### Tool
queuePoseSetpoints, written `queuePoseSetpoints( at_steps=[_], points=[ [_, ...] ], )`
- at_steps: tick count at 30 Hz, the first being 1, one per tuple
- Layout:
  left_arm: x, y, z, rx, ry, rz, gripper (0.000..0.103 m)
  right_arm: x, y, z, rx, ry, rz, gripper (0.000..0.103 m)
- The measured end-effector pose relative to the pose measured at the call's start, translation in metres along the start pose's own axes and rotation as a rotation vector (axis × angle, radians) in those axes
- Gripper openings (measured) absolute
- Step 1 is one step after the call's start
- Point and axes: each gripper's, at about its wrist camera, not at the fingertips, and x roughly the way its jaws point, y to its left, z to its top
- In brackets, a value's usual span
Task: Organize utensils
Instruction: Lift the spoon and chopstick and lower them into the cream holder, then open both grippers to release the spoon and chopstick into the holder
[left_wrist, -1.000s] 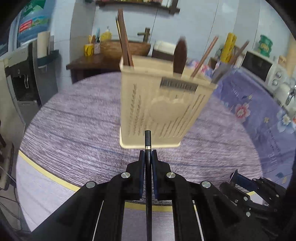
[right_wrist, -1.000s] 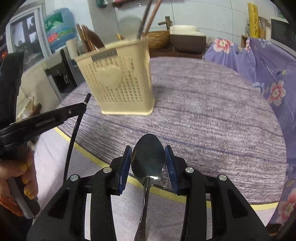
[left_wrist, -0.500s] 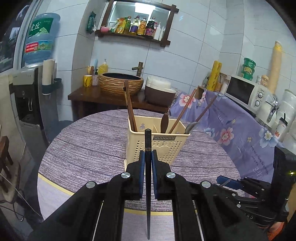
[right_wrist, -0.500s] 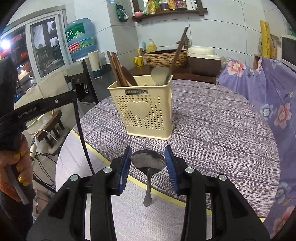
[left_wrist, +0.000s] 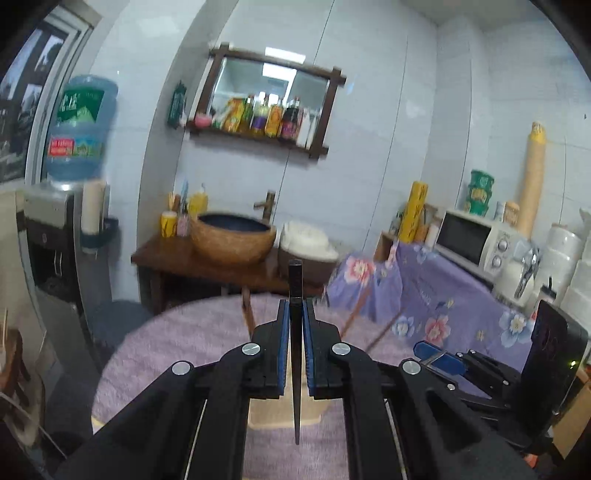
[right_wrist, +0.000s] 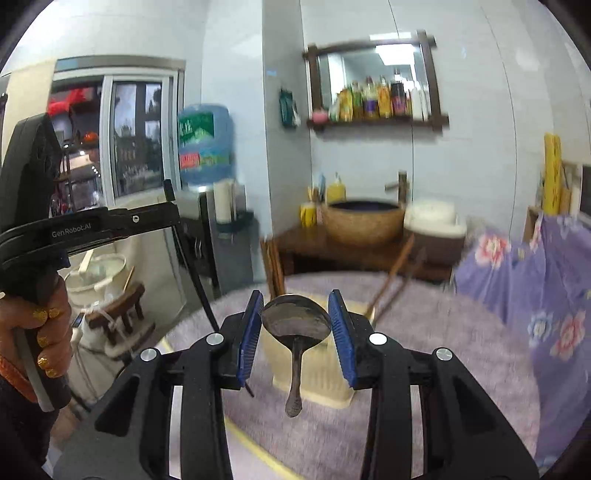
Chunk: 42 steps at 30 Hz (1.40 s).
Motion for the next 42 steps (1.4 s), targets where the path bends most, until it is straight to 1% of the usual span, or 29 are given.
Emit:
queuePoseSetpoints(
  at_steps=[3,4,6,7,9,11,14,18,22,24,28,31,34,36,38,40,42],
  points=[
    [0.005,0.0,0.033,-0.016,-0.065,0.004,0.008,0.01,0.001,0.03,-0.038,-0.077,-0.035,0.037],
    [0.009,0.0,0.04,-0.016,-0.086,0.01,0.008,0.015,0.001,0.036,-0.044,-0.084,-0.035,0.037],
    [0.019,-0.003,0.047,0.009,-0.115,0.043,0.008,0.03,0.0,0.049,-0.065,-0.094,-0.07,0.037],
    [0.026,-0.003,0.049,0.017,-0.117,0.058,0.008,0.037,-0.001,0.052,-0.076,-0.096,-0.087,0.037],
    [0.042,-0.003,0.048,0.026,-0.116,0.079,0.008,0.053,-0.005,0.054,-0.086,-0.081,-0.096,0.037],
    [0.056,-0.002,0.042,0.029,-0.101,0.089,0.008,0.07,-0.009,0.049,-0.077,-0.049,-0.107,0.037],
    [0.071,0.0,0.025,0.027,-0.067,0.091,0.008,0.087,-0.018,0.042,-0.038,-0.002,-0.095,0.037],
    [0.085,0.005,0.002,0.025,-0.018,0.097,0.008,0.101,-0.027,0.03,-0.004,0.051,-0.078,0.037],
    [0.094,0.013,-0.019,0.013,0.033,0.098,0.008,0.11,-0.028,0.019,-0.013,0.097,-0.066,0.037],
    [0.098,0.016,-0.029,0.001,0.063,0.091,0.008,0.117,-0.028,0.015,-0.021,0.132,-0.041,0.037],
    [0.103,0.019,-0.044,0.003,0.103,0.092,0.008,0.128,-0.026,0.007,-0.047,0.193,-0.042,0.037],
    [0.107,0.022,-0.052,0.004,0.132,0.09,0.008,0.139,-0.024,0.0,-0.071,0.259,-0.024,0.037],
    [0.111,0.025,-0.059,0.001,0.154,0.09,0.008,0.144,-0.023,-0.007,-0.09,0.299,-0.024,0.037],
    [0.109,0.028,-0.061,0.005,0.144,0.097,0.008,0.145,-0.022,-0.011,-0.096,0.315,-0.033,0.038],
    [0.109,0.027,-0.061,0.019,0.152,0.094,0.008,0.147,-0.02,-0.015,-0.112,0.331,-0.046,0.038],
    [0.108,0.027,-0.06,0.021,0.16,0.098,0.008,0.146,-0.018,-0.018,-0.128,0.328,-0.056,0.038],
    [0.105,0.028,-0.058,0.014,0.15,0.091,0.008,0.144,-0.019,-0.019,-0.114,0.322,-0.055,0.04]
  ],
)
